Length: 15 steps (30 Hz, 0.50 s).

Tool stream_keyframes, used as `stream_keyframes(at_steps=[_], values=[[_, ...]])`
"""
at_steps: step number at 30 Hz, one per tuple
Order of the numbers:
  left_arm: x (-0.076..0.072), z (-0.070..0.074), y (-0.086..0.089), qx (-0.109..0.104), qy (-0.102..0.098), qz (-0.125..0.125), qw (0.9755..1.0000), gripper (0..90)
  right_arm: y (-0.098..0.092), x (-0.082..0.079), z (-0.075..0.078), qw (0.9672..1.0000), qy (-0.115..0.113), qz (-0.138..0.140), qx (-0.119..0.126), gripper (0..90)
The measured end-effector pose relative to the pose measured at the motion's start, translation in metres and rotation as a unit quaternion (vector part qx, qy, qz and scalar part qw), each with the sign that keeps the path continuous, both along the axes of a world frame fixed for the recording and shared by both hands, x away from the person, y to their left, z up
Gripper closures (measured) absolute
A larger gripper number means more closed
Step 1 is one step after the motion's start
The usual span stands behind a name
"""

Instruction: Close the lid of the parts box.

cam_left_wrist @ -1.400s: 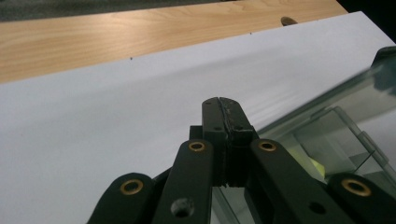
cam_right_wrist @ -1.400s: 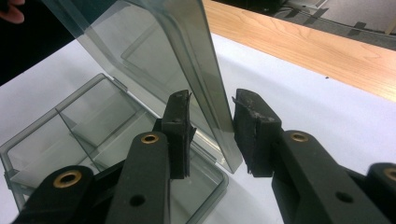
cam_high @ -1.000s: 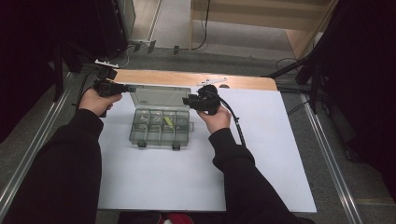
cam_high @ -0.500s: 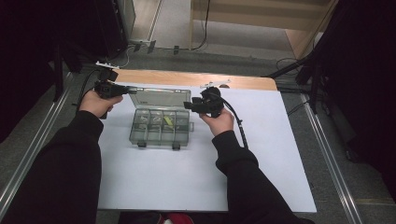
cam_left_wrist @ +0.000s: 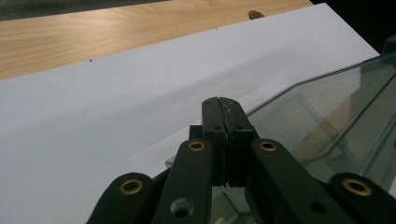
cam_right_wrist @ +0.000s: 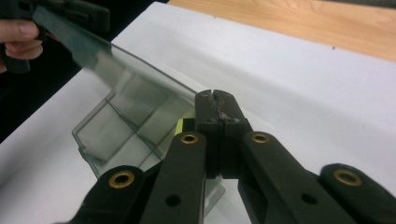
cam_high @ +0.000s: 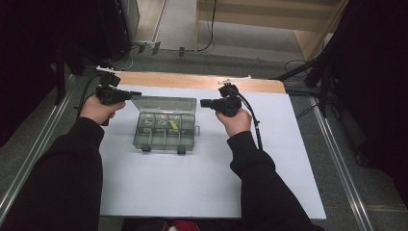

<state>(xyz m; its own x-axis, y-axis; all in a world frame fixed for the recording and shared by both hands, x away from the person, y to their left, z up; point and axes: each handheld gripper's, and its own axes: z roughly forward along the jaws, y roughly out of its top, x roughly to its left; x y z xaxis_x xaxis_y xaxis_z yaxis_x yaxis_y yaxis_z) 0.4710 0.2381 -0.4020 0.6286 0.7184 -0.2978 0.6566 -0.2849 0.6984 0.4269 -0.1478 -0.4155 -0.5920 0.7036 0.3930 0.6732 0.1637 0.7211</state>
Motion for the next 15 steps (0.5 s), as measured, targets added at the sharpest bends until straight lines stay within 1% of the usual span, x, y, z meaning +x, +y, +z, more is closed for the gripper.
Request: stream_keyframes(at_steps=[2,3,5,8,12,15], values=[[-0.002,-0.001,0.0,-0.001,0.002,-0.003,1.0,89.2,0.002,0.004,0.005,0.9998,0.019,0.001,0.002,90.0],[-0.003,-0.001,0.0,0.001,0.001,-0.006,1.0,89.2,0.003,0.004,0.007,0.9998,0.02,0.003,0.002,90.0],[-0.005,0.0,0.0,0.002,-0.001,-0.01,0.9999,89.2,0.007,0.004,0.01,0.9999,0.009,0.006,-0.003,90.0],[-0.009,0.002,0.001,-0.003,-0.005,-0.012,0.9999,89.2,0.011,0.004,0.014,0.9999,0.005,0.015,0.001,90.0],[-0.016,0.004,0.0,-0.002,-0.011,-0.02,0.9997,89.2,0.017,0.002,0.018,0.9994,0.006,0.033,0.0,90.0],[-0.02,0.003,-0.002,0.004,-0.013,-0.025,0.9996,89.2,0.021,0.0,0.019,0.999,0.008,0.045,-0.003,90.0]])
